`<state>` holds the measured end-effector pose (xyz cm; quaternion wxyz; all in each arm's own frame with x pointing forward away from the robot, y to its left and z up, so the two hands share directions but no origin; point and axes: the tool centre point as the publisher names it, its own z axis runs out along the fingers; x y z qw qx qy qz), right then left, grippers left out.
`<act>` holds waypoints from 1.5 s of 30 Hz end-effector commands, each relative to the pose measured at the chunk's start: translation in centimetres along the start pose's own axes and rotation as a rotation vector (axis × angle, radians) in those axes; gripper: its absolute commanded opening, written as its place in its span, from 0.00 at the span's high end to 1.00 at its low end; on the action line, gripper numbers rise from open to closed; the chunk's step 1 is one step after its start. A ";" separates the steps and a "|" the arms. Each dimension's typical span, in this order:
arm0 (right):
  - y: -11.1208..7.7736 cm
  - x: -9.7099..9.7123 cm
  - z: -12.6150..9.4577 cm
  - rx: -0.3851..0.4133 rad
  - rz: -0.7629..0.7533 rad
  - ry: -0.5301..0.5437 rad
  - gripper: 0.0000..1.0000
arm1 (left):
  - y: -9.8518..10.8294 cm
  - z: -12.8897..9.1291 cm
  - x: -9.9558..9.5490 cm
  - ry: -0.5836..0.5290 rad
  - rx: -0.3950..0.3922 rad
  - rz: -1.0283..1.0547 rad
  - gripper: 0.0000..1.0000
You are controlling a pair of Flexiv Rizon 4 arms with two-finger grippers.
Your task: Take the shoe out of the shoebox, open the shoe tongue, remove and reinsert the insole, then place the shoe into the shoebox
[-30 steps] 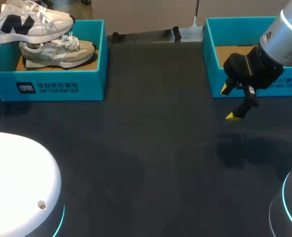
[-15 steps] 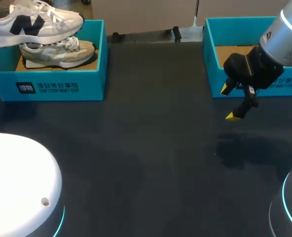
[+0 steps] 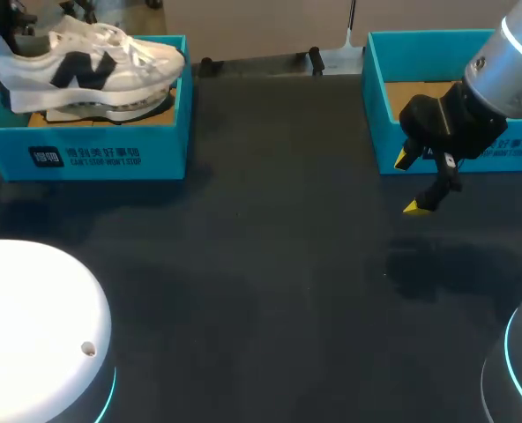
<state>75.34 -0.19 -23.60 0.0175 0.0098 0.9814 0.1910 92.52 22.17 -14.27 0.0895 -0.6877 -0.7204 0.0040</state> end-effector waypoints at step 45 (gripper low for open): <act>0.0 0.0 0.1 0.003 0.001 -0.001 0.00 | -21.5 2.8 -21.9 -0.033 -0.186 0.167 1.00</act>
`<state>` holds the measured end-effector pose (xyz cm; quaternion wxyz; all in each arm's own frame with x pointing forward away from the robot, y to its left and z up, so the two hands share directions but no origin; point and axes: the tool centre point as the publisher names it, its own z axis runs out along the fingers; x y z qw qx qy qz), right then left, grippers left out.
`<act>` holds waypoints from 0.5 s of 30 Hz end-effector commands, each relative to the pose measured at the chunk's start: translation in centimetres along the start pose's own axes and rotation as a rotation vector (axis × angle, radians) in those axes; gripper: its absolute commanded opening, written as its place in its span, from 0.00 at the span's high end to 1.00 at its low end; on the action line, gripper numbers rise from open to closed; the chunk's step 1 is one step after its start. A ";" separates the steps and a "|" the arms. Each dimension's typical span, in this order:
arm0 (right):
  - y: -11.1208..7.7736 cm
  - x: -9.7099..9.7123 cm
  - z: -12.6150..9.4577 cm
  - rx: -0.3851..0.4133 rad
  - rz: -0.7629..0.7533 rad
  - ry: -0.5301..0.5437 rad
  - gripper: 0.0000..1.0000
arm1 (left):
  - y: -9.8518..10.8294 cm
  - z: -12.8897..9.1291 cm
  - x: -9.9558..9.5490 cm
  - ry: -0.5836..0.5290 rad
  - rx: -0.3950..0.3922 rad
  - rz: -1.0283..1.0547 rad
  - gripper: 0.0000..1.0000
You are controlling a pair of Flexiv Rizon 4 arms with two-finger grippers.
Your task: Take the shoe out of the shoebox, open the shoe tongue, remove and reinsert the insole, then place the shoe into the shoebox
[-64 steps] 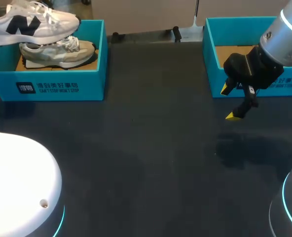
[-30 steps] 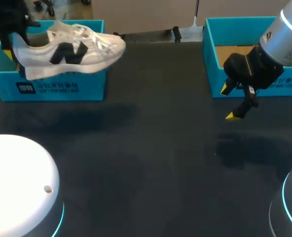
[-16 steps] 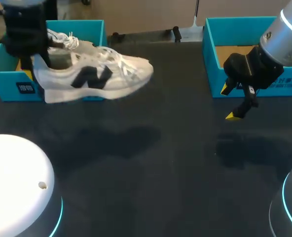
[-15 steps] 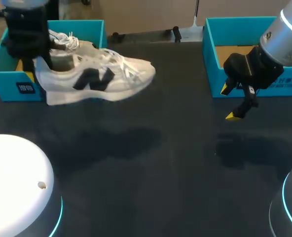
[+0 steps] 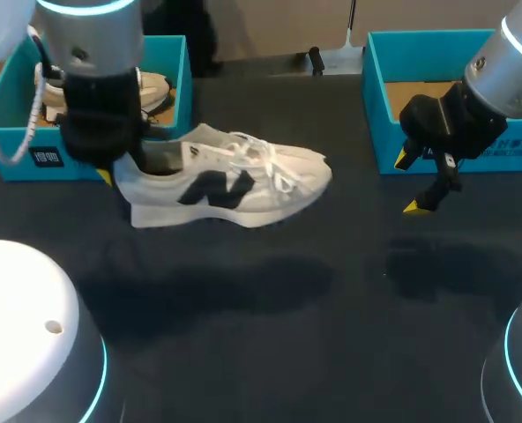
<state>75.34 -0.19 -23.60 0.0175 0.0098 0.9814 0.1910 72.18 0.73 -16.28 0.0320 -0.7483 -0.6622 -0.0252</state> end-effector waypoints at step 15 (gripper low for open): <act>0.0 0.0 0.1 0.003 0.001 -0.001 0.00 | -0.4 1.6 -3.7 0.017 -0.056 0.000 1.00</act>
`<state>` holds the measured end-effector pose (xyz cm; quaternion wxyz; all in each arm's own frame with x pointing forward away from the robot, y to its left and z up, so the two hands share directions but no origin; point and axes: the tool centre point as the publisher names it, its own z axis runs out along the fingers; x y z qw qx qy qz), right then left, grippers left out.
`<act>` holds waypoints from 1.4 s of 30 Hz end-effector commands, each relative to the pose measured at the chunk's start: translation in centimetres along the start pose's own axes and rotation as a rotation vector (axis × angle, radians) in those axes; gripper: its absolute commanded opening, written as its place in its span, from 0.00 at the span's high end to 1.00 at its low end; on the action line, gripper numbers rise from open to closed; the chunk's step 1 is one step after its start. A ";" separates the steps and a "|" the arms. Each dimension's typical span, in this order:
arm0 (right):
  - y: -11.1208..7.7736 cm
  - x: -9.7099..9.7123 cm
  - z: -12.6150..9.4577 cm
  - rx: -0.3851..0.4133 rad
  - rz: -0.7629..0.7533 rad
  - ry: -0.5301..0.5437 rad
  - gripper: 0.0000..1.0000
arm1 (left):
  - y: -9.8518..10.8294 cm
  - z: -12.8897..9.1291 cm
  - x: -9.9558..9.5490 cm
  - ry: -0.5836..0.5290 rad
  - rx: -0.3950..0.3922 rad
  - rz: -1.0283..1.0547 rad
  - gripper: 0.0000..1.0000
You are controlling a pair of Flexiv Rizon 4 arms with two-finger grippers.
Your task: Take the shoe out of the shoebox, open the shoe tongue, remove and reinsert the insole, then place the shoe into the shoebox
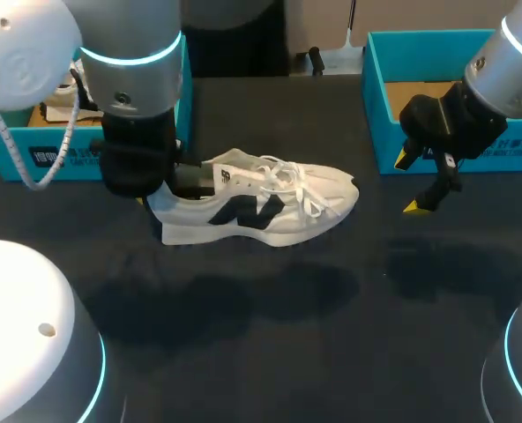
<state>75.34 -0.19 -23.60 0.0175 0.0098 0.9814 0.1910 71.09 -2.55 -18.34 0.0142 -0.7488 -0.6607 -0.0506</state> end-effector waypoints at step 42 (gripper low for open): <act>0.0 0.0 0.1 0.003 0.000 -0.001 0.00 | 2.5 10.1 -5.0 -0.051 0.017 0.012 1.00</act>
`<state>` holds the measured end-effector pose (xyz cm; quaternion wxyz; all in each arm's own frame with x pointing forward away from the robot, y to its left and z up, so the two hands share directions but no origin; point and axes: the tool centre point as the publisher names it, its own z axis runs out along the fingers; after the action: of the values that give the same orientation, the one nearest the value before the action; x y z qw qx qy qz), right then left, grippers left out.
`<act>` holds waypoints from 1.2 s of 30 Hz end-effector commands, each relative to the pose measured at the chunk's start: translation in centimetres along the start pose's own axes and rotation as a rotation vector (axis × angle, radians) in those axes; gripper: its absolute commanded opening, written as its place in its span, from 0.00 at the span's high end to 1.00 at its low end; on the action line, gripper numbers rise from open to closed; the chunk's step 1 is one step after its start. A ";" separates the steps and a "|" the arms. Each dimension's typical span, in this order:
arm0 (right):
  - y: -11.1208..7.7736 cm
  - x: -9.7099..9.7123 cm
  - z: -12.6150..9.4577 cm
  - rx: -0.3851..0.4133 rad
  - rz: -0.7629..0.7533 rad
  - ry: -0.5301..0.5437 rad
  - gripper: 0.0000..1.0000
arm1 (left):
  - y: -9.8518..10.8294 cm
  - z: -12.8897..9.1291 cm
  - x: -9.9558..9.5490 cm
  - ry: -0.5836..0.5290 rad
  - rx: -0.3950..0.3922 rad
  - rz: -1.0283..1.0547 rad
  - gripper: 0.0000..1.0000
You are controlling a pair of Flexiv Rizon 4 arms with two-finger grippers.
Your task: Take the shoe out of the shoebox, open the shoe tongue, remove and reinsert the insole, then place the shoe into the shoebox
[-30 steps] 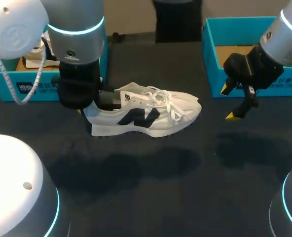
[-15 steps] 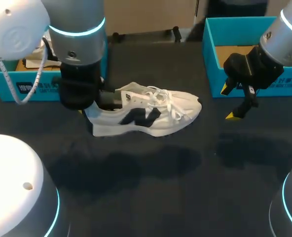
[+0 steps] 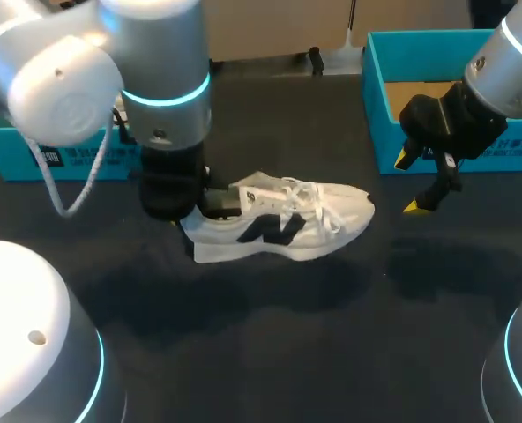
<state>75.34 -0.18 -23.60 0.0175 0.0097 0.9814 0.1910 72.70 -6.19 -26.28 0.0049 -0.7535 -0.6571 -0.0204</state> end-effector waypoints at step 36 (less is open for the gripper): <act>0.0 0.0 0.1 0.003 0.001 -0.001 0.00 | 1.8 14.9 -2.2 0.017 -0.001 0.012 1.00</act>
<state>75.34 -0.19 -23.60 0.0175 0.0097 0.9814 0.1910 74.39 -7.87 -40.26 0.0131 -0.7569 -0.6528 -0.0271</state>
